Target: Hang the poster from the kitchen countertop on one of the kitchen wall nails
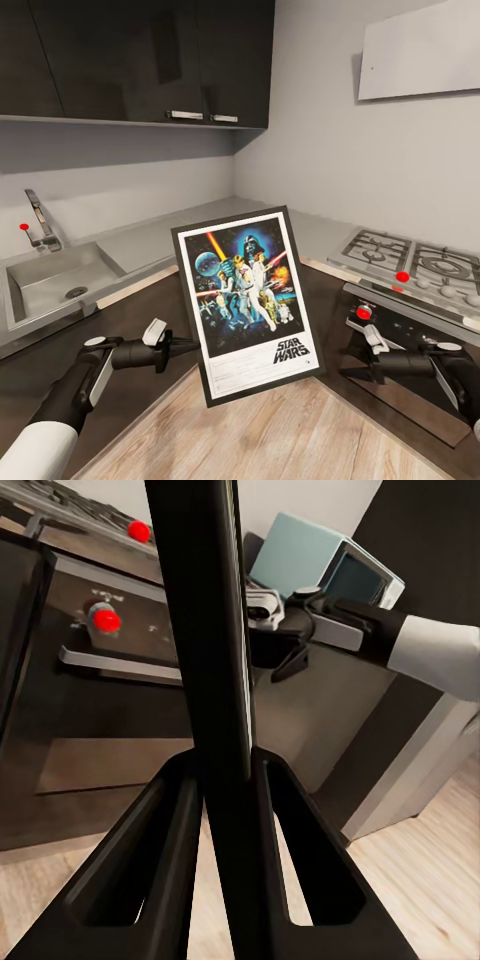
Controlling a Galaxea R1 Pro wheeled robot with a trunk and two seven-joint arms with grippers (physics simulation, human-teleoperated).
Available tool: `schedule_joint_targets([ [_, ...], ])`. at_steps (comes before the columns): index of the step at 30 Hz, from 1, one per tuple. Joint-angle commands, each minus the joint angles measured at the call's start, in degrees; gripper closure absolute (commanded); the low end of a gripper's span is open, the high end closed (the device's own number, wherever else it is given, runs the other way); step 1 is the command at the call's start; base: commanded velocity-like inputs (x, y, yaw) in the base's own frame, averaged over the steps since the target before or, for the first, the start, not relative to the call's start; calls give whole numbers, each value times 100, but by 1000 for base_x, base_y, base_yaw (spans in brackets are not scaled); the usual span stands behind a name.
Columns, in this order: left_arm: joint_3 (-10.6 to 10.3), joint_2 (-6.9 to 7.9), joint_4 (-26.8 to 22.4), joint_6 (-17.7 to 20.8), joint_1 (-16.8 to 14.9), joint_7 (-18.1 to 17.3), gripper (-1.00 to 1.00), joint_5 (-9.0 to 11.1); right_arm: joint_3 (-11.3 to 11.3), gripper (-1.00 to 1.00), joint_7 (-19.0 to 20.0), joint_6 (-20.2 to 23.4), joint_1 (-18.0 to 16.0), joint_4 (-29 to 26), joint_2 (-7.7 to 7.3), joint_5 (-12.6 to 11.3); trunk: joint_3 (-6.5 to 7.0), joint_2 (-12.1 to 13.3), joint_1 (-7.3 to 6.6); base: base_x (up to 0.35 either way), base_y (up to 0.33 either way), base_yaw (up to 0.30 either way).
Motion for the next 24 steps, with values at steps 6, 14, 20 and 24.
schedule_joint_targets([
  [6, -1, 0, -1, 39, -3, -10, 100, 4, -3, -100, 23, 56, -5, -8, 130, 5, -6, -3, 0, 0, 0, 0],
  [14, 5, -2, 1, 37, -3, -10, 100, 4, 0, -100, 23, 44, -5, -10, 215, 6, -6, -3, 0, 0, 0, 0],
  [20, -5, -7, 4, 35, -3, -10, 100, 4, -1, -100, 23, 34, -5, -5, 254, 6, -6, -3, 0, 0, 0, 0],
  [24, -32, -8, 4, 35, -3, -10, 100, 4, -2, -100, 23, 29, -5, -3, 292, 6, -6, -3, 0, 0, 0, 0],
])
